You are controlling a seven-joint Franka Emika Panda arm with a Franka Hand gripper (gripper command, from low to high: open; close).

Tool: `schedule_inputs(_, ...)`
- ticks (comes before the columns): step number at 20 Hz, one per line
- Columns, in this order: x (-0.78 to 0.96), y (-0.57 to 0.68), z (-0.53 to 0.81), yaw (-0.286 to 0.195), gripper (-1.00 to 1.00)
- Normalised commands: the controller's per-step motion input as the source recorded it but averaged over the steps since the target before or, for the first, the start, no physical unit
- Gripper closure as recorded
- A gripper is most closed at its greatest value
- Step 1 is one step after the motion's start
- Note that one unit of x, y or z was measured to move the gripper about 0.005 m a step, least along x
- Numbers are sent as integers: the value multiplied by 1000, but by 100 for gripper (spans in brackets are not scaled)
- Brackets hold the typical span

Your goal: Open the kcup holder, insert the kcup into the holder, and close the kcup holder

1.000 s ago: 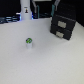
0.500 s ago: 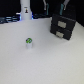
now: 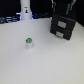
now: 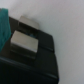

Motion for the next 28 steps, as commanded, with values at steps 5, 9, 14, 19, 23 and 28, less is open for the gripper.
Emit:
schedule_inputs(5, -226, 547, -236, -195, -100)
schedule_inputs(9, -183, 492, -278, -185, -100)
schedule_inputs(14, -159, 345, -343, -147, -100)
schedule_inputs(19, -230, 233, -411, -88, -100)
schedule_inputs(23, -290, 105, -421, -17, -100)
schedule_inputs(28, -302, 32, -402, 7, -100)
